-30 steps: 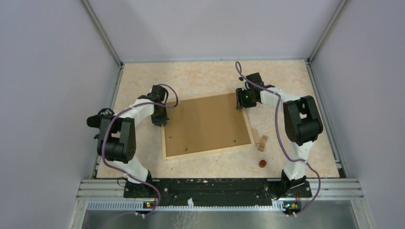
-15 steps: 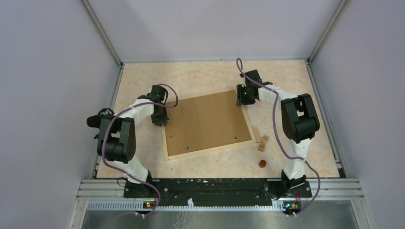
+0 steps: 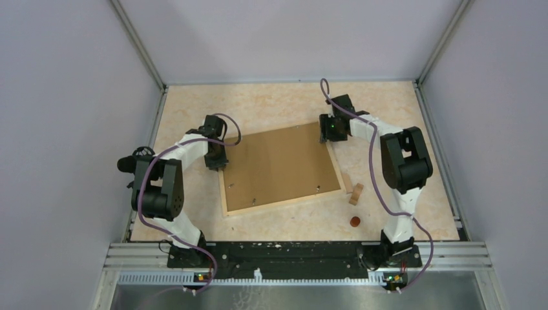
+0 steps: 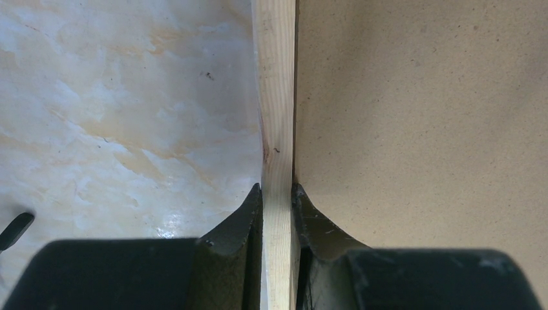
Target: Put the photo into the frame
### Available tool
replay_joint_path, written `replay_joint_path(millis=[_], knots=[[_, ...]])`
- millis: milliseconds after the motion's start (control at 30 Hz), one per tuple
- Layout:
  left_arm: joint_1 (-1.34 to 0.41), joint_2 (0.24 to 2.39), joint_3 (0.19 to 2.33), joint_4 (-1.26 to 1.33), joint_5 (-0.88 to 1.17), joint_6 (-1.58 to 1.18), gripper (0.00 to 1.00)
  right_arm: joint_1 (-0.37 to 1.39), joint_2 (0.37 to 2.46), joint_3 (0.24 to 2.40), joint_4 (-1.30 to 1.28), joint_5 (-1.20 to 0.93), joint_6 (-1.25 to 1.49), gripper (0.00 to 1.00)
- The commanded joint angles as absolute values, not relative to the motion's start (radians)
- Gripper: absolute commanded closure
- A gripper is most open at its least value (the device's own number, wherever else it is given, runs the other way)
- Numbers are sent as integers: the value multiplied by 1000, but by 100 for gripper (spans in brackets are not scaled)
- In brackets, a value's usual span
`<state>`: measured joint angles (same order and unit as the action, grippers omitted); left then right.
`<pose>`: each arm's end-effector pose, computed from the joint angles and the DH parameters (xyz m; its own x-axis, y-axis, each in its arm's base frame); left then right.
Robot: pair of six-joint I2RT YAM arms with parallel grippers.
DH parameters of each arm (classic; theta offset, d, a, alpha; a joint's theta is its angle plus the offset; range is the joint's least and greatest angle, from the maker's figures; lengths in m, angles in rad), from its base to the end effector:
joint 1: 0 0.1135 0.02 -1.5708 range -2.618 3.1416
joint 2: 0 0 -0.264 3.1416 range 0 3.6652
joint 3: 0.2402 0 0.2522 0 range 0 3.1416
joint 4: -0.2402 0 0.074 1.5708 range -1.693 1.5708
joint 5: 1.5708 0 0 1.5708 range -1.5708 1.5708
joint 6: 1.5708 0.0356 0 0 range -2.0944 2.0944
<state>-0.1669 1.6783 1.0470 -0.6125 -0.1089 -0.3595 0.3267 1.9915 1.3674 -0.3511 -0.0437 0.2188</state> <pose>0.3129 -0.0488 0.1762 -0.9201 -0.1996 -0.3369 -0.2062 0.9784 -0.0167 0.4002 0.1373 0.1693 -0.8400 -0.0556 -0.5398 -0.1654 0.9736 0.1571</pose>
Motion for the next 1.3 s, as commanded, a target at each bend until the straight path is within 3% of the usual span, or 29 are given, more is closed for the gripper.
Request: replay_joint_path(millis=[0, 1267], knots=[[-166, 1694, 1040, -600, -78, -358, 91, 338, 2036, 1341, -295, -47, 175, 46], [-166, 1700, 1043, -601, -86, -354, 92, 304, 1886, 1207, -274, -154, 135, 31]])
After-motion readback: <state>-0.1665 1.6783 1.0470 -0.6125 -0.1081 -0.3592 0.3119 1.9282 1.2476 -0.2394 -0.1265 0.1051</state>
